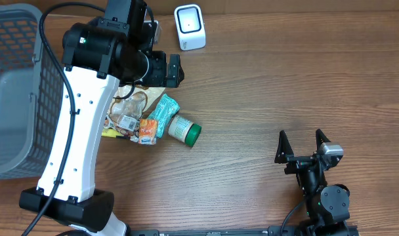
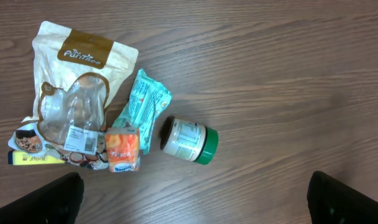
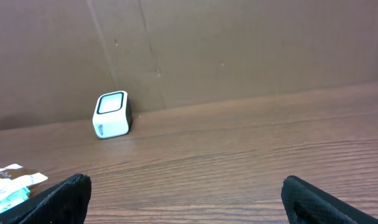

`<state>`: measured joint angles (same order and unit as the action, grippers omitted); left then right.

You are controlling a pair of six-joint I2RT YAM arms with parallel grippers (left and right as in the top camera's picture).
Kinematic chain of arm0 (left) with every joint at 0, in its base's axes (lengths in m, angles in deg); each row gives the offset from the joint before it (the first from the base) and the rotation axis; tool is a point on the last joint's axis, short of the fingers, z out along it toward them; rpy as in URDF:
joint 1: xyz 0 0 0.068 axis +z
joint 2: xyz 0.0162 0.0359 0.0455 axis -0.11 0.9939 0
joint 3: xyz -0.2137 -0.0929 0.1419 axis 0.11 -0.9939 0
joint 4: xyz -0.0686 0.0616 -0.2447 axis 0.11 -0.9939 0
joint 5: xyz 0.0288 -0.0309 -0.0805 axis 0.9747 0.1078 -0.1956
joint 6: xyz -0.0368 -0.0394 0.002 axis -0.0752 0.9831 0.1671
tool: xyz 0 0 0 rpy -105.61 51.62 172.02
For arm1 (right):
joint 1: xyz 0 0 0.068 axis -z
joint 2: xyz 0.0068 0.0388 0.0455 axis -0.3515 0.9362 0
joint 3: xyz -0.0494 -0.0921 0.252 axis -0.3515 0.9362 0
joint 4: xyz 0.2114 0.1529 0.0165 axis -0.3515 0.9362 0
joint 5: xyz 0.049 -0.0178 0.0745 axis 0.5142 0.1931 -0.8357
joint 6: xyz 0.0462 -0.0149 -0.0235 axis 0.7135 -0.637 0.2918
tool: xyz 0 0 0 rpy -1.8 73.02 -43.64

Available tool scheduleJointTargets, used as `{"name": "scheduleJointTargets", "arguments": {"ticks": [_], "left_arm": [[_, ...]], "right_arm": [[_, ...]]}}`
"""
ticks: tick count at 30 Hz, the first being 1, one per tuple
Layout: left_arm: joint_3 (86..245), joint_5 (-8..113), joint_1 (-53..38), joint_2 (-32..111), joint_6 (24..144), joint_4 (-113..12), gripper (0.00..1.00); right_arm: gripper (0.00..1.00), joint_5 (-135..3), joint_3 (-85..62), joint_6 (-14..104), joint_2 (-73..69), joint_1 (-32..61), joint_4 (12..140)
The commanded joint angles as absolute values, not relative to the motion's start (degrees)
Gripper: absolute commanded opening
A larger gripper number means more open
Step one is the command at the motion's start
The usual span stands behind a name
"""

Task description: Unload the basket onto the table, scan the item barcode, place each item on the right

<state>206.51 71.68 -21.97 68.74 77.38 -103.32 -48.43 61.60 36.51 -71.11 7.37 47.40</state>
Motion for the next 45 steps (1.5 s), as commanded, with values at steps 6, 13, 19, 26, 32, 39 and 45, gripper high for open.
{"name": "scheduleJointTargets", "arguments": {"ticks": [6,13,19,26,32,39,45], "left_arm": [[206.21,68.2,-22.1,68.45,76.53,-102.91,1.0],[206.21,82.54,-18.85,68.45,83.17,-108.15,1.0],[206.21,88.79,-11.39,68.45,82.56,-110.12,1.0],[206.16,89.12,-4.42,68.76,78.21,-108.48,1.0],[206.07,89.12,-1.34,70.14,75.76,-108.52,1.0],[205.92,88.88,-0.14,73.9,72.77,-108.46,0.99],[205.9,89.19,2.64,75.64,69.56,-107.78,1.0]], "right_arm": [[1.0,-47.62,62.19,36.75,-71.24,7.39,47.1],[1.0,-47.62,62.19,36.77,-71.24,7.39,47.08],[1.0,-47.62,62.19,36.77,-71.24,7.39,47.08],[1.0,-47.62,62.19,36.77,-71.24,7.39,47.08],[1.0,-47.62,62.19,36.77,-71.24,7.39,47.1],[1.0,-47.62,62.19,36.75,-71.26,7.39,47.08],[1.0,-47.62,62.19,36.77,-71.26,7.39,47.1]]}}
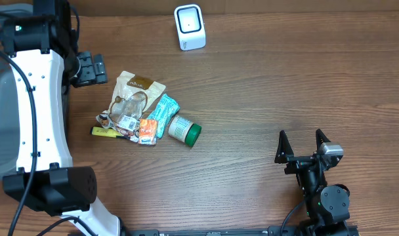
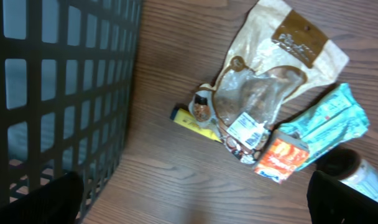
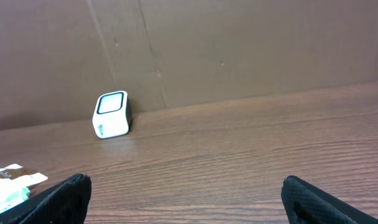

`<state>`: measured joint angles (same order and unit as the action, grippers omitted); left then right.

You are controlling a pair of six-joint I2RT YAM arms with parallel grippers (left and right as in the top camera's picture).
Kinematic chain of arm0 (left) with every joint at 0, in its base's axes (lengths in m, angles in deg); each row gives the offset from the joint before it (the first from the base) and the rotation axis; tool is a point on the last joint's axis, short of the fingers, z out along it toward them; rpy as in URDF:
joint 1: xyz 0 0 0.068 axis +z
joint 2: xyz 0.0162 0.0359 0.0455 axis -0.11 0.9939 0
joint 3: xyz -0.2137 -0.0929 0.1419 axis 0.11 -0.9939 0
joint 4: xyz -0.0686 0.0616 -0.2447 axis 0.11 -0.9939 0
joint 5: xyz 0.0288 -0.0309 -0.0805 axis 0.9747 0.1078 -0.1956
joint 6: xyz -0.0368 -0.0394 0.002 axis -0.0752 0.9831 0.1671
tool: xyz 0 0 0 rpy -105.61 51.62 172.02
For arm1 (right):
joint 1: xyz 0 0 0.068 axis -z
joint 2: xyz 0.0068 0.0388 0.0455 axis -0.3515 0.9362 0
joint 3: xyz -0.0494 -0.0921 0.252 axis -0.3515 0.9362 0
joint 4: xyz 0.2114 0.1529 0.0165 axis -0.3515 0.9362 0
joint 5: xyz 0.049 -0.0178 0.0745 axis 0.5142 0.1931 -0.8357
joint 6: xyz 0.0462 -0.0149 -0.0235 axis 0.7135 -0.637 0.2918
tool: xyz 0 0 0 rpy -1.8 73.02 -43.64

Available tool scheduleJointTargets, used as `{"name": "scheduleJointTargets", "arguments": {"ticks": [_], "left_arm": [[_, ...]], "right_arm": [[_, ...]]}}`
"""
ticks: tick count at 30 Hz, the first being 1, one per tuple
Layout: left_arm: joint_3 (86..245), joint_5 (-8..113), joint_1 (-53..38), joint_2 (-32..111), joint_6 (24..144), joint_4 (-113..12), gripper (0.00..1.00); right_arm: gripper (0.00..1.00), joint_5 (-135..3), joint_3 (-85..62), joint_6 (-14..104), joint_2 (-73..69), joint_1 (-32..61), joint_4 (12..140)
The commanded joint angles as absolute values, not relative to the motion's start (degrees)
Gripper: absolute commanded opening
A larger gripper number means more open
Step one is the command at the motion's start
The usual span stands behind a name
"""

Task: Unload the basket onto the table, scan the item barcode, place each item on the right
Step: 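Raise the left gripper back over the basket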

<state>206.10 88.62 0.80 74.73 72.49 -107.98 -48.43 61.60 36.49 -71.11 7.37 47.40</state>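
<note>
A white barcode scanner [image 1: 189,26] stands at the back of the table and also shows in the right wrist view as the scanner [image 3: 111,114]. A pile of items lies left of centre: a beige pouch [image 2: 270,81], a teal packet [image 2: 329,127], an orange packet [image 2: 281,158], a yellow item [image 2: 192,121] and a green-lidded jar [image 1: 184,129]. My left gripper [image 1: 94,69] is open and empty, up and to the left of the pile beside the basket. At the front right my right gripper [image 1: 302,143] is open and empty, far from the items.
A dark mesh basket [image 2: 58,93] stands at the table's left edge, close to the left arm. A brown cardboard wall [image 3: 239,50] runs along the back behind the scanner.
My left gripper was over the back of the pile near the scanner and is now further left, next to the basket, still open. The items and the right arm have not moved.
</note>
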Motion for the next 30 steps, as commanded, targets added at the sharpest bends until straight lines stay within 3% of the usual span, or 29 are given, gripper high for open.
{"name": "scheduleJointTargets", "arguments": {"ticks": [1,13,30], "left_arm": [[205.9,89.19,3.71,75.88,69.36,-107.74,1.0],[205.88,84.25,11.16,79.38,67.15,-105.88,1.0],[205.99,79.83,9.35,73.92,67.55,-104.74,1.0]], "right_arm": [[1.0,-47.62,62.19,36.75,-71.26,7.39,47.08],[1.0,-47.62,62.19,36.75,-71.24,7.39,47.1],[1.0,-47.62,62.19,36.75,-71.26,7.39,47.1]]}}
